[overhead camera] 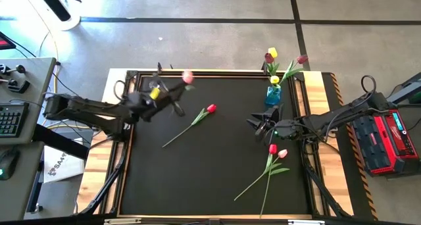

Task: Sort flowers into vase by color
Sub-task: Put the left pink flower into the transparent vase

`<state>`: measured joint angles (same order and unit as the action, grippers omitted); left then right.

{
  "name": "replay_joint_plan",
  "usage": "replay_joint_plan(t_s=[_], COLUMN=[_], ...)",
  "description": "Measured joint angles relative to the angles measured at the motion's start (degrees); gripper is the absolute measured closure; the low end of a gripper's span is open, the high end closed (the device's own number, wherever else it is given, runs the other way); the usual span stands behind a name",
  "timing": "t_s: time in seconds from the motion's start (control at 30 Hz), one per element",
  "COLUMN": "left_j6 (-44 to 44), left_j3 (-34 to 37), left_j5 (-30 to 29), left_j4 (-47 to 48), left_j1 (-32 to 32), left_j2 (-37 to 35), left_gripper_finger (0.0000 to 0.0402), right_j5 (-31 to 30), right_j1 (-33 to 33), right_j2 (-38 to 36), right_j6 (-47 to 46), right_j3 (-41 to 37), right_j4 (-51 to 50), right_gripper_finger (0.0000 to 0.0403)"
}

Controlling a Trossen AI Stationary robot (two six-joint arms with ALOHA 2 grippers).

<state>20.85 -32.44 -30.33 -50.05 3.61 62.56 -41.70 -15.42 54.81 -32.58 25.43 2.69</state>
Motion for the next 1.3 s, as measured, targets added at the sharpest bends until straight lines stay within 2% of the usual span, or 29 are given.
replay_joint_plan(t_s=[0.23, 0.37, 0.47, 0.6, 0.73, 1.0, 1.3], left_j6=[7.51, 8.76, 7.09, 5.24, 2.83, 0.27, -5.42], left_j3=[1.09, 1.09, 1.09, 1.09, 1.09, 1.65, 9.02], left_j5=[0.47, 1.06, 4.22, 11.65, 13.29, 13.26, 12.58], left_j4=[-2.38, -2.24, -2.23, -2.35, -2.42, 1.42, -0.38], left_j1=[10.10, 15.26, 19.54, 25.56, 29.88, 33.19, 36.34], left_j2=[-8.17, -10.31, -10.55, -10.40, -10.35, -10.35, -10.36], left_gripper_finger=[0.0401, 0.0401, 0.0401, 0.0401, 0.0401, 0.0401, 0.0401], right_j5=[-0.57, -2.03, -2.53, -2.53, -2.60, -2.64, -2.51], right_j1=[0.00, 0.00, 0.01, 0.00, 0.01, 0.02, 0.00], right_j2=[-0.02, -0.02, -0.02, -0.02, -0.02, -0.02, -0.02], right_j6=[0.00, -0.02, -0.03, -0.23, -0.61, -0.67, -0.83], right_j3=[0.00, 0.00, 0.00, 0.00, 0.00, 0.00, 0.00], right_j4=[-0.34, -0.43, -0.90, -1.29, -1.92, -3.15, -3.16], right_gripper_finger=[0.0231, 0.0231, 0.0231, 0.0231, 0.0231, 0.0231, 0.0231])
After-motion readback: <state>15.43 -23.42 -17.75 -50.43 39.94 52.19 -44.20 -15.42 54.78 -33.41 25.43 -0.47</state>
